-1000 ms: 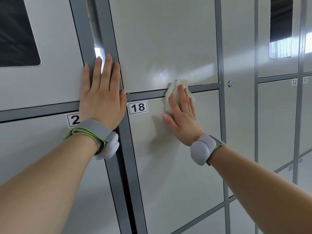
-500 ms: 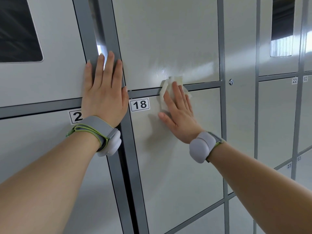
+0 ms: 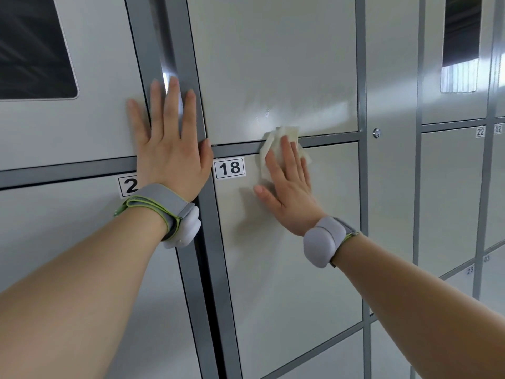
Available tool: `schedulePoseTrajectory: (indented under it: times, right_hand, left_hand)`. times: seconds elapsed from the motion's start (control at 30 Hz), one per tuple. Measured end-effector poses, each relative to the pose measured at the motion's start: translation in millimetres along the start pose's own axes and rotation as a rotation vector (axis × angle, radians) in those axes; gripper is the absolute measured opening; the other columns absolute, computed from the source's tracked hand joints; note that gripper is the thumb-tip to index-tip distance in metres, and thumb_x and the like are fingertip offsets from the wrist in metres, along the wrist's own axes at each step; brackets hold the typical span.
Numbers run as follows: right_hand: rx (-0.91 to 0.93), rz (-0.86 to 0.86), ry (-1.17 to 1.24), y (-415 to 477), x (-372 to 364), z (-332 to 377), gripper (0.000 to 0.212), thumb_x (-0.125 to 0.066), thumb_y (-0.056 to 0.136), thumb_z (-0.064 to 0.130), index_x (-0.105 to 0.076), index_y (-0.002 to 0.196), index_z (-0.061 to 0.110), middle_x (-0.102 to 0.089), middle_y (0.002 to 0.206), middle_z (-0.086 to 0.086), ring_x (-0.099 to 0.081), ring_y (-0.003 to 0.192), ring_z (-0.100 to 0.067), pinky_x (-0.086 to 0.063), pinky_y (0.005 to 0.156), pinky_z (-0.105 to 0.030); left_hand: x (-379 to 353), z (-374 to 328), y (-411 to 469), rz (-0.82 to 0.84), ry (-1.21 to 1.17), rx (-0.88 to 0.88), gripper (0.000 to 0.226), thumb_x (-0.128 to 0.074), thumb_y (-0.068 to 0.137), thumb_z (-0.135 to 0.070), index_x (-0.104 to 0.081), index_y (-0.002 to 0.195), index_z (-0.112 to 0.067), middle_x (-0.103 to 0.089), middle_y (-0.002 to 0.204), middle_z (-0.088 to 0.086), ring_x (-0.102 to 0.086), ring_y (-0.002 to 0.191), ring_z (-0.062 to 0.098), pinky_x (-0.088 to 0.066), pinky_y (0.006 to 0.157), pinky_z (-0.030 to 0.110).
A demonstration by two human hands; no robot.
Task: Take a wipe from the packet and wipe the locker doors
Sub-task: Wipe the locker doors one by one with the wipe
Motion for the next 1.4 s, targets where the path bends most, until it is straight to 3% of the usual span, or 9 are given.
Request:
schedulePoseTrajectory:
  times: [0.23,0.43,0.57,0.77,0.87,0.97,1.1,1.3,1.4]
  right_hand:
    - [-0.300,-0.082,0.083,11.8,21.5,-32.0,0.064,-0.032,0.098,0.047,-0.006,0.151,0.021,0.018,0.157,-0.005,0.021,0.143,-0.019,0.011,0.116,-0.037]
    - [-0.117,-0.006,-0.022,-1.3,-7.1,6.7,0.088,-0.009,0.078,0.070,-0.002,0.152,0.020,0.022,0.156,-0.007,0.024,0.142,-0.021,0.017,0.112,-0.035]
    - [-0.111,0.050,-0.030,-2.7,0.2,4.5,0.075,-0.023,0.092,0.062,-0.003,0.151,0.023,0.021,0.156,-0.004,0.022,0.143,-0.020,0.013,0.115,-0.034]
    - [-0.302,-0.056,0.080,18.9,19.7,-2.5,0.064,-0.034,0.097,0.048,-0.011,0.151,0.022,0.015,0.158,-0.009,0.016,0.145,-0.024,0.005,0.117,-0.041]
    - [-0.185,-0.083,0.033,11.8,6.3,17.5,0.070,-0.032,0.094,0.056,-0.012,0.151,0.021,0.016,0.157,-0.010,0.018,0.144,-0.024,0.011,0.116,-0.039]
    - [-0.039,-0.040,-0.011,1.3,-10.2,40.5,0.080,-0.014,0.083,0.064,-0.011,0.151,0.021,0.018,0.157,-0.009,0.022,0.143,-0.024,0.017,0.113,-0.035]
    - [0.073,-0.020,-0.004,-0.8,-9.3,43.6,0.078,-0.013,0.085,0.061,-0.017,0.151,0.020,0.010,0.158,-0.008,0.019,0.142,-0.018,0.013,0.115,-0.034]
    - [-0.250,-0.121,0.044,13.4,6.2,-2.0,0.079,-0.019,0.085,0.060,-0.010,0.151,0.018,0.014,0.158,-0.008,0.018,0.144,-0.024,0.010,0.117,-0.040]
    - [-0.137,-0.122,0.008,12.0,-6.3,25.8,0.083,-0.014,0.083,0.064,-0.012,0.151,0.016,0.015,0.157,-0.012,0.020,0.143,-0.025,0.014,0.114,-0.039]
  left_hand:
    - [-2.8,4.0,1.1,0.019,-0.035,0.013,0.064,-0.035,0.089,-0.029,-0.027,0.143,0.004,-0.019,0.148,0.035,-0.016,0.139,0.049,-0.007,0.111,0.062]
    - [-2.2,6.3,-1.9,0.066,-0.034,-0.037,0.065,-0.030,0.090,-0.033,-0.027,0.144,0.003,-0.019,0.149,0.034,-0.016,0.140,0.046,-0.007,0.113,0.058]
    - [2.2,10.1,-2.9,0.090,-0.037,-0.068,0.064,-0.028,0.090,-0.034,-0.031,0.144,0.000,-0.023,0.149,0.031,-0.020,0.139,0.043,-0.007,0.114,0.051]
    - [15.4,26.0,-3.5,0.048,-0.012,-0.098,0.059,-0.032,0.091,-0.032,-0.034,0.142,-0.002,-0.027,0.150,0.025,-0.022,0.139,0.040,-0.009,0.114,0.051]
    - [18.2,44.1,-8.5,0.038,0.002,-0.032,0.064,-0.031,0.091,-0.033,-0.026,0.144,0.002,-0.020,0.152,0.024,-0.015,0.141,0.039,-0.002,0.116,0.048]
    - [15.3,45.5,-11.5,0.049,0.045,-0.045,0.065,-0.027,0.092,-0.034,-0.022,0.145,0.004,-0.017,0.154,0.024,-0.012,0.142,0.038,0.000,0.117,0.046]
    - [12.9,44.6,-13.4,0.068,0.062,-0.030,0.065,-0.024,0.093,-0.033,-0.019,0.146,0.004,-0.015,0.154,0.024,-0.010,0.143,0.038,-0.001,0.117,0.049]
    - [13.3,44.9,-14.2,0.060,0.065,-0.033,0.064,-0.024,0.093,-0.033,-0.020,0.146,0.003,-0.014,0.155,0.023,-0.010,0.143,0.037,-0.003,0.117,0.049]
    - [13.1,45.2,-14.9,0.055,0.062,-0.029,0.063,-0.025,0.093,-0.032,-0.021,0.146,0.003,-0.015,0.154,0.023,-0.011,0.143,0.036,-0.004,0.117,0.050]
Point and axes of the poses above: each hand's wrist, its own y-axis towards the middle knuckle, its own x-axis out of the back of the hand, z = x × y, the point moved 10 cm from there along y, towards the middle knuckle
